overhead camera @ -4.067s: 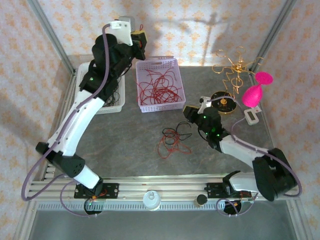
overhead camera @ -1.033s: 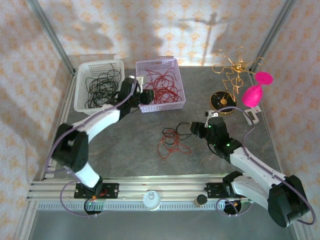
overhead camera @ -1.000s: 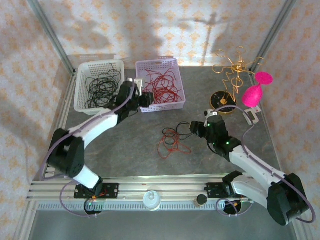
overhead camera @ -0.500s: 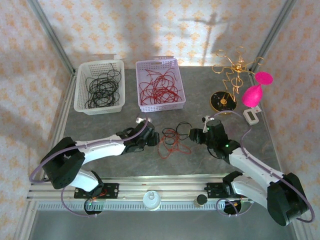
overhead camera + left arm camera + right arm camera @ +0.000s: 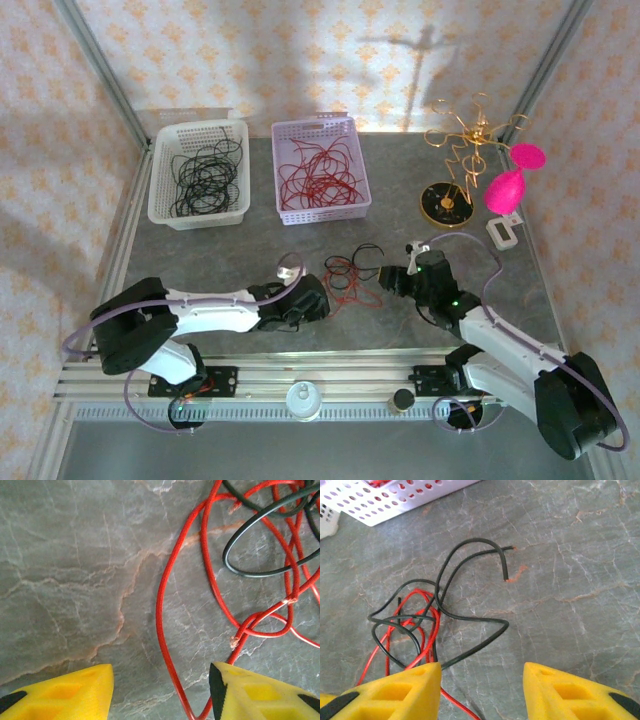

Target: Untangle the cables

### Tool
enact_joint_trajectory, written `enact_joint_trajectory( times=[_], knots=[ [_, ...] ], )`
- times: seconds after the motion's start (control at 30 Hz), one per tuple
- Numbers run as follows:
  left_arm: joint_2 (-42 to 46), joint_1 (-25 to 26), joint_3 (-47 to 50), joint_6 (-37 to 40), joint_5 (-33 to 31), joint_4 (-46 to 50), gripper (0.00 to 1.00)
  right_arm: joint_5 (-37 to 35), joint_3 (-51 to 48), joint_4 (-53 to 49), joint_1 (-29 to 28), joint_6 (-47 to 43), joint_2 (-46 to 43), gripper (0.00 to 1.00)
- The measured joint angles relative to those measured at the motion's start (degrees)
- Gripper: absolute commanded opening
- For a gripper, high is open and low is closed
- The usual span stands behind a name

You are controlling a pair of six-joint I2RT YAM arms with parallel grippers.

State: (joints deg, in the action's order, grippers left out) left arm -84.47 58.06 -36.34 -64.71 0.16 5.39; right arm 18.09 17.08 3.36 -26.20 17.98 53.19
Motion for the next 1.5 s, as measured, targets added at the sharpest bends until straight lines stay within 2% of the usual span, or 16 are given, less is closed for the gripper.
enact_joint_trajectory(
  times=[0.1,0.2,0.27,0.3,0.43,0.63,0.83,0.97,1.1,1.27,1.4,1.5],
  knots=[
    [-1.5,1.3,-0.8,-1.6,-1.7,0.0,0.42,0.2,0.0,0.5,0.0,0.2,-0.1,0.46],
    [-2.7,1.8,-1.2,-2.8,-3.8,1.1,0.15,0.6,-0.2,1.2,0.0,0.4,-0.3,0.46],
    [-2.9,2.3,-1.2,-3.9,-5.4,2.1,0.02,1.0,-0.3,1.7,0.0,0.6,-0.3,0.46],
    [-3.0,2.6,-1.2,-4.3,-6.0,2.2,0.0,1.1,-0.3,1.9,0.0,0.6,-0.2,0.46],
    [-2.5,5.5,-2.4,-4.9,-8.7,2.6,0.0,1.6,-0.3,2.1,0.0,0.6,0.3,0.46],
    [4.8,8.7,-4.8,-2.0,-15.0,7.0,0.0,1.7,0.0,2.1,0.0,0.9,0.5,0.46],
    [13.4,8.7,-7.4,5.4,-22.6,15.9,0.0,3.1,2.9,2.3,0.0,2.7,-1.0,0.46],
    [18.5,8.7,-8.9,14.4,-26.1,20.2,0.0,5.5,6.2,3.7,-0.7,1.2,-1.7,0.45],
    [21.3,8.5,-11.5,23.3,-27.1,22.3,0.0,9.4,7.8,7.5,-4.3,-3.4,-2.2,0.48],
    [24.2,5.9,-14.3,33.5,-26.0,22.7,0.0,11.5,7.6,14.5,-13.4,-13.1,-2.1,0.54],
    [25.0,4.1,-15.5,38.8,-24.2,22.7,0.0,11.9,7.8,22.8,-14.9,-16.9,1.6,0.55],
    [24.6,3.7,-16.5,41.6,-22.7,22.7,0.0,12.1,9.5,27.1,-14.9,-17.9,7.8,0.53]
  ],
)
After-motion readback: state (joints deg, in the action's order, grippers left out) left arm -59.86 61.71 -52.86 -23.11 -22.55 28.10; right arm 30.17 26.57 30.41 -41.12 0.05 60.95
